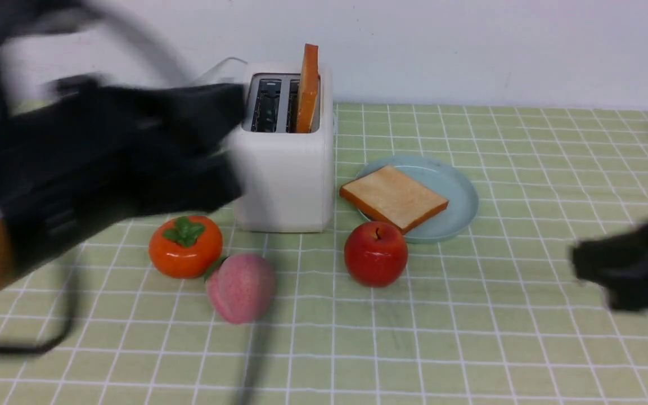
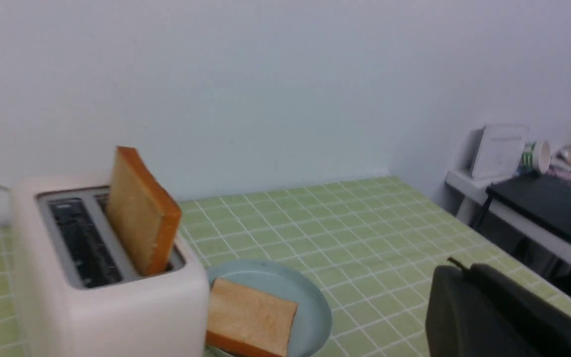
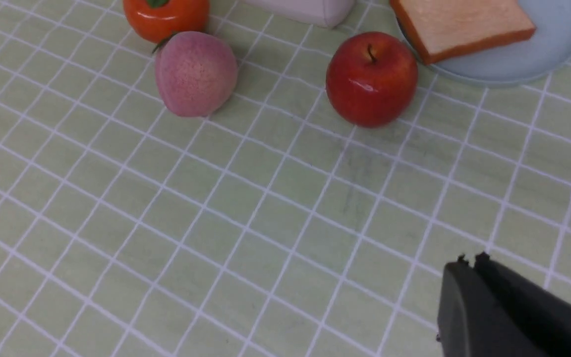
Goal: Take toasted bread from bread machine on green coffee tablecloth place on plate.
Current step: 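Grasp the toast slice in the toaster and pull it up out of the slot with the right gripper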
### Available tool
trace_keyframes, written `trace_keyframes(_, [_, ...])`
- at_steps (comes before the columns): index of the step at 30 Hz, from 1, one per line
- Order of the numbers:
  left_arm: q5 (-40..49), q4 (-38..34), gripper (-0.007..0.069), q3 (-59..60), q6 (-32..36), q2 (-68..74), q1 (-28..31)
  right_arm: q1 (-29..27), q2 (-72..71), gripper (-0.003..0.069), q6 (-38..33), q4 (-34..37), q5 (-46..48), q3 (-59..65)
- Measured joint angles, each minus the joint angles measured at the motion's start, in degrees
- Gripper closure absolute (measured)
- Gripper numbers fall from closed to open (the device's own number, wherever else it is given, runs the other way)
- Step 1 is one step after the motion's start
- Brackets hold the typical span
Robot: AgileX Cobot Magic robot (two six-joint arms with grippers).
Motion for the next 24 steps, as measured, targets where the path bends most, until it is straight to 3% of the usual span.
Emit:
trace_keyframes(5, [4.8, -0.2, 0.0638, 11.9, -0.2, -22.1, 0.0, 0.0, 17.0, 0.0643, -6.2, 5.4, -3.2, -13.5])
trace_keyframes(10, [10.3, -1.7, 0.0638, 17.5, 0.1, -34.0, 0.0, 0.0, 28.6, 0.0637, -8.1, 7.7, -3.7, -28.4])
trace_keyframes(19, [6.8, -5.3, 0.0638, 19.0, 6.3, -25.6, 0.0, 0.1, 42.1, 0.0599, -6.2, 8.6, -9.3, -41.8])
trace_keyframes(22, [2.5, -5.2, 0.0638, 19.0, 6.9, -19.8, 0.0, -0.2, 46.6, 0.0552, -3.4, 8.6, -13.7, -45.0])
trace_keyframes(24, [0.7, -4.6, 0.0638, 19.1, 7.0, -15.5, 0.0, -0.7, 49.8, 0.0484, -2.2, 8.6, -16.1, -47.6])
